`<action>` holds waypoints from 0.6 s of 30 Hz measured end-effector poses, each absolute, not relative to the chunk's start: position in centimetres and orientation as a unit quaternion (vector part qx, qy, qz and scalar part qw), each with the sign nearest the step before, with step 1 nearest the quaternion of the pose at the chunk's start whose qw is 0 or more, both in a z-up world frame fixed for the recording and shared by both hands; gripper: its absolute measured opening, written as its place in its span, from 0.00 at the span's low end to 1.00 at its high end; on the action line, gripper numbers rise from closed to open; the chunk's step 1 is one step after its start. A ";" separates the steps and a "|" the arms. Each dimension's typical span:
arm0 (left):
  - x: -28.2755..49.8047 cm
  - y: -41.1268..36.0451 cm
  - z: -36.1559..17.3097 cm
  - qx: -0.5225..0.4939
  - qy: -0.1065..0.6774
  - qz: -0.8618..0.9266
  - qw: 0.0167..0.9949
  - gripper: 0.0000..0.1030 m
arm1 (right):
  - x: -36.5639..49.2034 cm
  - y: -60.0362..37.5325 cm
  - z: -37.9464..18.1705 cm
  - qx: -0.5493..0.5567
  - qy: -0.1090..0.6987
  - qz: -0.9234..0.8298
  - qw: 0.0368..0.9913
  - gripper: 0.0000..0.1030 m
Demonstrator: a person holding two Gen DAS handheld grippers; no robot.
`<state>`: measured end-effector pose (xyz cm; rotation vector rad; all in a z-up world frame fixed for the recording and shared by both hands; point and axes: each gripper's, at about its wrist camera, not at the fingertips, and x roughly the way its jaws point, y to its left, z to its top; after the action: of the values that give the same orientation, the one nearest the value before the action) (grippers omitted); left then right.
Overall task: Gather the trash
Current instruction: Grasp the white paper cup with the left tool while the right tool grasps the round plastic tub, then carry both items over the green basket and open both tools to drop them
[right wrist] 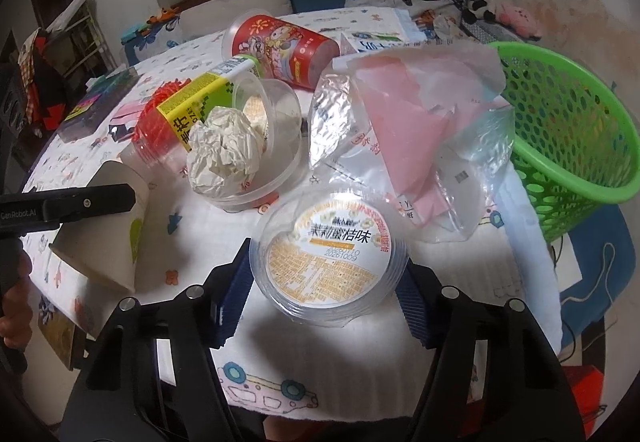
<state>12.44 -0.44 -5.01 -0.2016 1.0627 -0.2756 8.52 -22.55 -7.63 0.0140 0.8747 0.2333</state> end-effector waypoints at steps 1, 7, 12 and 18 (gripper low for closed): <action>12.2 -0.4 -4.9 -0.094 0.502 -0.132 0.849 0.59 | 8.4 -22.6 -7.4 0.008 0.420 0.114 0.900 0.63; 11.7 -0.2 -4.1 -0.094 0.497 -0.144 0.850 0.59 | 7.9 -23.4 -6.2 0.029 0.416 0.128 0.900 0.63; 11.2 -0.7 -2.3 -0.095 0.486 -0.169 0.852 0.58 | 7.6 -24.3 -4.5 0.054 0.404 0.143 0.902 0.63; 12.4 -3.1 0.9 -0.089 0.461 -0.213 0.857 0.58 | 8.2 -26.9 -1.4 0.070 0.381 0.140 0.911 0.63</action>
<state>12.36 -3.07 0.85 -0.1863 0.9695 -0.4471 8.22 -26.86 -1.41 0.1446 0.7847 0.2893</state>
